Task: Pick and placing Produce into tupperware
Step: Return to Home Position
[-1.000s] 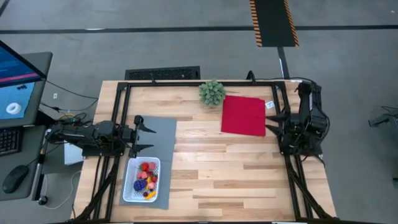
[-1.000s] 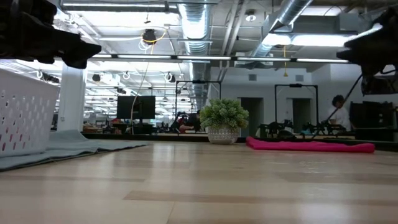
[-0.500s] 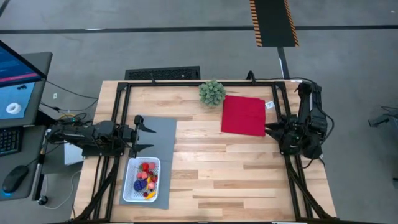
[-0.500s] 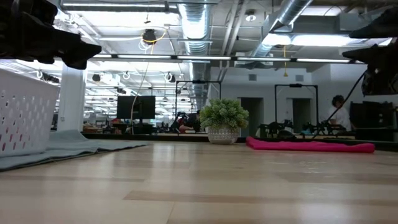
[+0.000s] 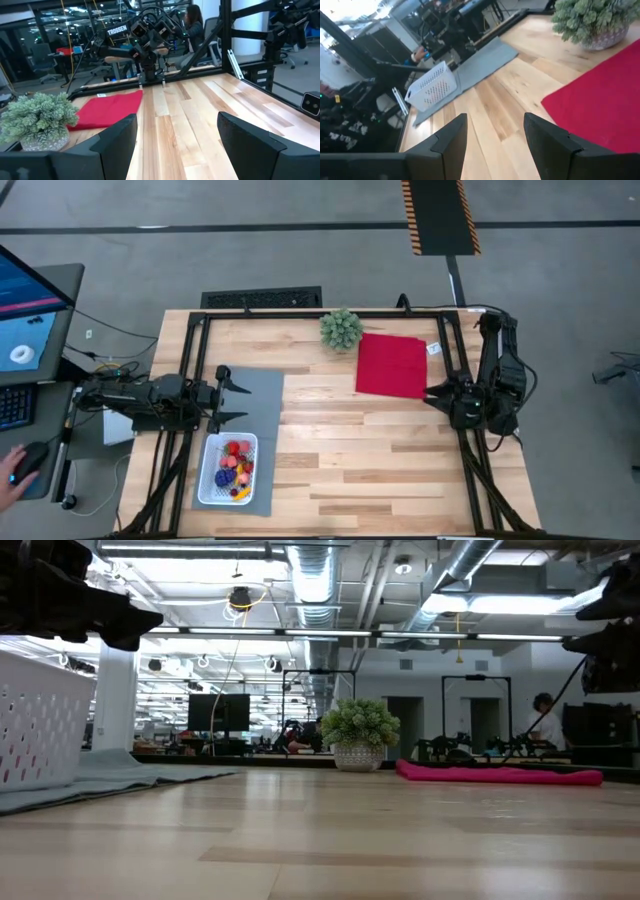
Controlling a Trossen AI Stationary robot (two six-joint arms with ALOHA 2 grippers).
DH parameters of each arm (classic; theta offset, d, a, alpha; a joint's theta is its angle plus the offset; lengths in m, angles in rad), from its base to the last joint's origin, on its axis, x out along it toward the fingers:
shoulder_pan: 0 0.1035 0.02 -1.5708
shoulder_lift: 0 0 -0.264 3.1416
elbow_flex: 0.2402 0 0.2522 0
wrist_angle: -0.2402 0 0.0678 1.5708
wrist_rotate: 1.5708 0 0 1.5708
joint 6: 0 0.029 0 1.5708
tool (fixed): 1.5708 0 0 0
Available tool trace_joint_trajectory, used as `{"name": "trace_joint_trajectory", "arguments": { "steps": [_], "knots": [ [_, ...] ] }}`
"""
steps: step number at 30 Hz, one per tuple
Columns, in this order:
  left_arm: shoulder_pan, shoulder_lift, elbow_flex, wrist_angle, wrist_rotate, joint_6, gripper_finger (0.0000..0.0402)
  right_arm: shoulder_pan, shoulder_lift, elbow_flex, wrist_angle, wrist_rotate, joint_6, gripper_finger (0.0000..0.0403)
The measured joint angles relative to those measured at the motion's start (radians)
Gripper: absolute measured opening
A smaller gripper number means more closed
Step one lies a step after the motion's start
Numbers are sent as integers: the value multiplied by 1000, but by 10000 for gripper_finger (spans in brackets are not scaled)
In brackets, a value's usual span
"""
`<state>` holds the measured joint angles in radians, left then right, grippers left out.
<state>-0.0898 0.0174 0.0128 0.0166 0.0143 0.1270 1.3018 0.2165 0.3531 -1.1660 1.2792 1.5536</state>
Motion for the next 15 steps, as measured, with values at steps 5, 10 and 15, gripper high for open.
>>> {"name": "trace_joint_trajectory", "arguments": {
  "steps": [5, 10, 15],
  "knots": [
    [0, 0, 0, 0, 0, -1, 269, 0, 0, 0, 0, -8, 0, 219],
    [0, 0, 0, 0, 0, -1, 269, 0, 0, 0, 0, -8, 0, 219],
    [0, 0, 0, 0, 0, -4, 269, 0, 0, 0, 0, -8, 0, 219]
  ]
}}
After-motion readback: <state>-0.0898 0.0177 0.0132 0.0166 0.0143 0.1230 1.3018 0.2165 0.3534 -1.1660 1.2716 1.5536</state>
